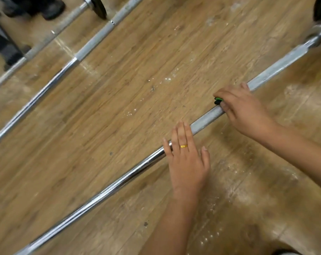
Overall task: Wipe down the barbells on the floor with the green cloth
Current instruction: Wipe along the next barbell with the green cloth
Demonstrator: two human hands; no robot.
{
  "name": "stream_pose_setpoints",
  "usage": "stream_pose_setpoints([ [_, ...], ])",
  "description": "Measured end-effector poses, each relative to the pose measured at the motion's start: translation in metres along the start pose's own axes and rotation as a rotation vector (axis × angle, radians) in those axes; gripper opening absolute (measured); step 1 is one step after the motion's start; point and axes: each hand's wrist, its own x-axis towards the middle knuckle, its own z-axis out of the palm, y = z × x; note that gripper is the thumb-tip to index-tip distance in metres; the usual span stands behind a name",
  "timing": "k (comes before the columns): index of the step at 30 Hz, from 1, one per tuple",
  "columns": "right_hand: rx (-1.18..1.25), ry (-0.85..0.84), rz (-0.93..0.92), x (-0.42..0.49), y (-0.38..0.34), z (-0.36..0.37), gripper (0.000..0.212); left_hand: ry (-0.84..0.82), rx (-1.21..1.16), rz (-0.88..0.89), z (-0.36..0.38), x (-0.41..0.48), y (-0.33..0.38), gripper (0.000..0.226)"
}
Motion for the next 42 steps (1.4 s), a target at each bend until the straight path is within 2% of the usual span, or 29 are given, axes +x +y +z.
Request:
stream_pose_setpoints([
  [5,-0.059,-0.109,-0.125,-0.004,0.009,-0.01,0.032,-0.004,0.013,0.002,0.003,-0.005,0.002,0.078],
  [12,0.009,0.07,-0.01,-0.016,0.006,0.004,0.028,-0.034,0.035,0.013,0.001,-0.013,0.006,0.079],
  [17,-0.04,-0.026,-0.134,-0.026,0.008,0.004,0.032,-0.05,0.023,0.014,0.0,-0.018,0.011,0.077],
  [22,0.017,0.047,0.057,-0.025,0.003,-0.006,0.03,-0.006,0.022,0.001,0.001,-0.024,0.011,0.075],
  [27,-0.013,-0.043,-0.088,-0.038,-0.001,-0.002,0.033,-0.032,-0.041,-0.046,-0.004,-0.027,0.023,0.077],
  [32,0.013,0.015,0.036,-0.038,0.011,-0.007,0.032,-0.051,-0.112,-0.083,-0.012,-0.035,0.031,0.076],
  [37,0.002,-0.058,-0.066,-0.06,0.0,-0.004,0.036,-0.076,-0.121,-0.09,-0.018,-0.045,0.04,0.077],
  [42,0.024,0.028,0.049,-0.065,0.008,-0.011,0.035,-0.073,-0.092,-0.068,-0.015,-0.058,0.044,0.078],
])
